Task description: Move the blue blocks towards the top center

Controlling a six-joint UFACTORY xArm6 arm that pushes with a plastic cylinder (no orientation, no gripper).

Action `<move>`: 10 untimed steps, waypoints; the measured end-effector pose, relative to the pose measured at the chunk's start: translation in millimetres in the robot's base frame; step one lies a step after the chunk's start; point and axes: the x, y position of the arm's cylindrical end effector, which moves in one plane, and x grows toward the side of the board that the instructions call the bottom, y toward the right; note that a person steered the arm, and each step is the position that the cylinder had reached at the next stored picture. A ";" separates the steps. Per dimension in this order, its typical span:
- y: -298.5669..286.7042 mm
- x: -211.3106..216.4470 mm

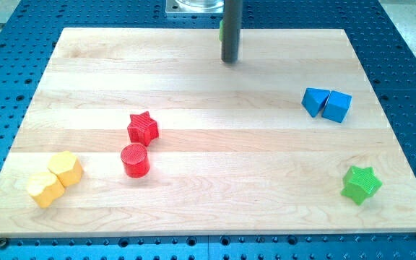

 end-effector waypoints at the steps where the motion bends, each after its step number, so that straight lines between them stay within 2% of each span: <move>1: 101.4 25.8; 2: 216.1 57.3; 3: 241.5 119.5; 4: 206.6 137.0; 5: 149.7 134.8; 6: 122.5 109.6; 7: 153.5 106.5; 8: 147.2 82.3; 10: 109.2 70.2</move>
